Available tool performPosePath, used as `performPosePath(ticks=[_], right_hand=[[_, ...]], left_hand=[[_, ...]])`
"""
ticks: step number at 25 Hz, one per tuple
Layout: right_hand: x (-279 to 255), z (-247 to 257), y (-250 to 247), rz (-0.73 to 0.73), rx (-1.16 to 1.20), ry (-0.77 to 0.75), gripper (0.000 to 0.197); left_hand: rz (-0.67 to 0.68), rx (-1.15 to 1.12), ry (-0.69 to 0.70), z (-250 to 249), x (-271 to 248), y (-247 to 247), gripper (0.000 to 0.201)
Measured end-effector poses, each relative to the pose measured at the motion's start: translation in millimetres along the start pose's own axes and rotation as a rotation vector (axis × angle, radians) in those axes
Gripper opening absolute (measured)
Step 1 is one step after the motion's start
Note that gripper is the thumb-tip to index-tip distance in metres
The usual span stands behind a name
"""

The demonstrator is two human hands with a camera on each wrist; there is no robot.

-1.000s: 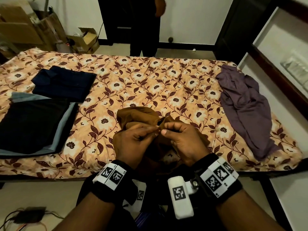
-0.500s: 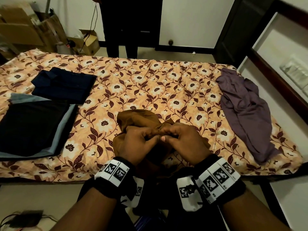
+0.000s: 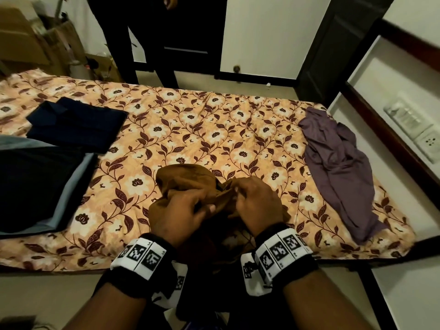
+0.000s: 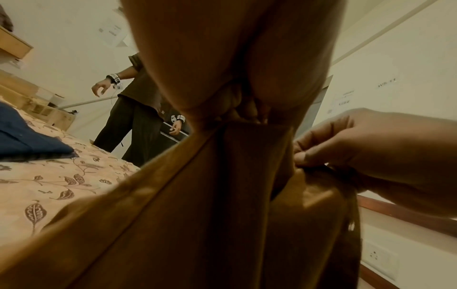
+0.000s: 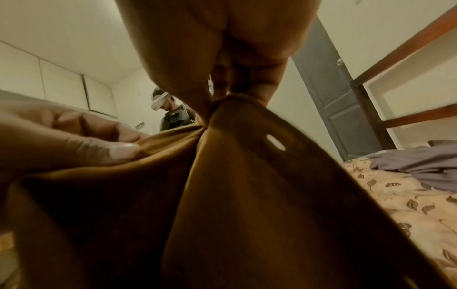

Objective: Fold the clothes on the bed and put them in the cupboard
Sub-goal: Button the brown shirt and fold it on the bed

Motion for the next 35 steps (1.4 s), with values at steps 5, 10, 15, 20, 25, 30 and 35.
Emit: performPosePath(ticks=[5,10,15,20,25,30,35], right_hand=[[6.9,11.6,6.7,0.086,-0.115,-0.086,0.026],[25.5,-11.0,9.1,0.307,0.418,-0.010,0.009],[42.9,-40.5,-6.7,0.375,0.470,0.226,0.007],[19.8,-4.1,3.2,0.294,1.281,0.363,0.011],[7.6,27.9,0.8,0.174,1.304,0.293,0.008],[-2.5,16.2,0.6,0.162,1.005,0.230,0.012],[-21.1,11.9,2.6,0.171,0.979,0.204,0.018]], left_hand=[[-0.223,0.081,-0.047,21.2,10.7,-31.2,0.034],[-0.505,0.059,-0.231,59.3,30.2,-68.5,0.027],[-0.603,-0.076,-0.314,65.9,30.9,-79.7,0.022],[-0.504,-0.867,-0.341,24.0,6.8,-33.1,0.019],[-0.331,-0.785,-0.095,-4.2,-2.0,-21.8,0.029],[-0.198,-0.561,0.009,-15.7,-7.9,-32.0,0.064],[-0.072,-0.188,0.137,-26.8,-6.7,-32.9,0.094]])
Point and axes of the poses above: each hand's wrist, its own x-axis towards the middle knuckle, its own y-axis out of the palm, z = x × y, the point moved 3 cm from there along x, towards the middle knuckle, and after that the axes turned 12 degrees about x, right-handed, at the moved point
